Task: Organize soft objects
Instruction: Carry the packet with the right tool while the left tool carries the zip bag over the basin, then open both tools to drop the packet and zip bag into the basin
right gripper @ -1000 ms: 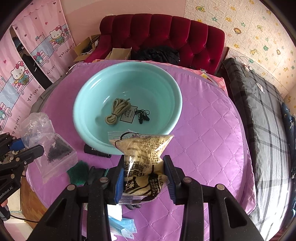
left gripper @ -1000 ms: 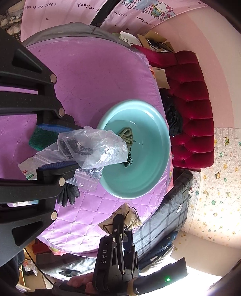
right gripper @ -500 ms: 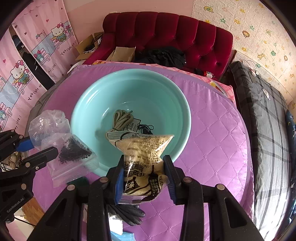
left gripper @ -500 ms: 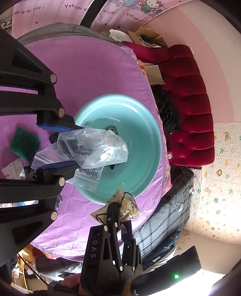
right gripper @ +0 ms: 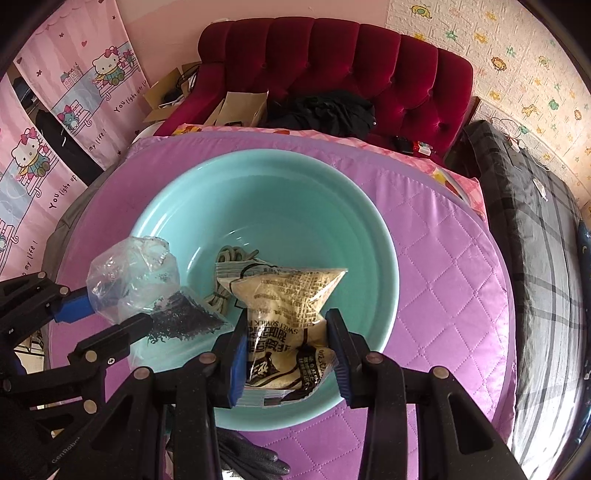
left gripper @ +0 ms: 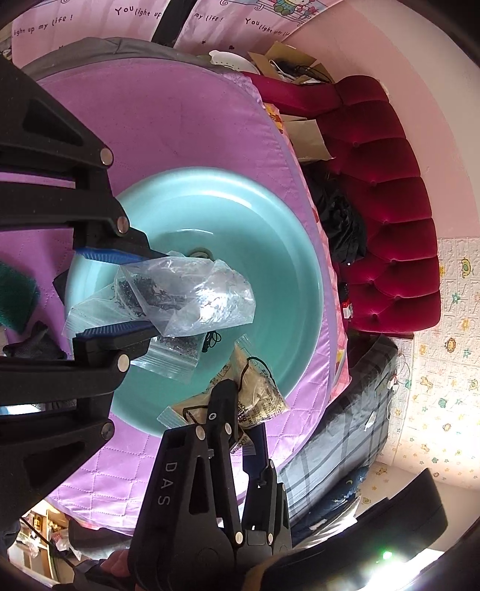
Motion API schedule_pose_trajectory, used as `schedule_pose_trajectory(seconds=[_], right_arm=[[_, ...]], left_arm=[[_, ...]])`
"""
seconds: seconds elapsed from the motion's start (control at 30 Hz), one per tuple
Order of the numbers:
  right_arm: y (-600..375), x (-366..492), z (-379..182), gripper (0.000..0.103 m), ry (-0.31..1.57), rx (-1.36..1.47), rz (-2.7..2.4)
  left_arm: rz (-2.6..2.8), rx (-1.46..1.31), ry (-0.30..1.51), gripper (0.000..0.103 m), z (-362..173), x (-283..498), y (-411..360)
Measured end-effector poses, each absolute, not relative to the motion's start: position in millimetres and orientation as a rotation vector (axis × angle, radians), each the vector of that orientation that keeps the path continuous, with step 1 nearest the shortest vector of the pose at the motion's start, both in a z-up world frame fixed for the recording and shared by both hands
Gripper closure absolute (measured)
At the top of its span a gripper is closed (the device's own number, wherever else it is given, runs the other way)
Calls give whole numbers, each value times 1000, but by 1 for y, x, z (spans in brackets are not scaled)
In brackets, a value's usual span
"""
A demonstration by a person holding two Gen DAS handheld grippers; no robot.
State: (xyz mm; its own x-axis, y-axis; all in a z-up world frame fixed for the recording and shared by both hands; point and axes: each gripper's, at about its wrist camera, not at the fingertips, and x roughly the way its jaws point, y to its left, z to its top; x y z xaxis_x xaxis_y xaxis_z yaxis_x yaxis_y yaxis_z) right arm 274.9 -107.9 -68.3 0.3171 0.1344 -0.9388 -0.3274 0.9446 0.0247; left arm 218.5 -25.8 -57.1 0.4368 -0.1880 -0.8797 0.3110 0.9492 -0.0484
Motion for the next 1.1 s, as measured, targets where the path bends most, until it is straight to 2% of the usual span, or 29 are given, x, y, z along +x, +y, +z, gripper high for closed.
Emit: schedule_pose_trajectory(seconds=[0.9,1.03,1.07,1.1], right_arm=[[-97,338,-138,60,1249,-139,290],[-98,338,-136,59,1249,-137,282],[-98,338,-134,55,1242,-137,278],[-99,338,-131,52,1235,-136,274]], left_arm=[[-273,122,1136,73,-134,281,-34],[-272,131,1124,70,-132,280,-35],[-270,135,1119,65,-132,280,-35],[-265,138,1115,54,-131,279,-35]])
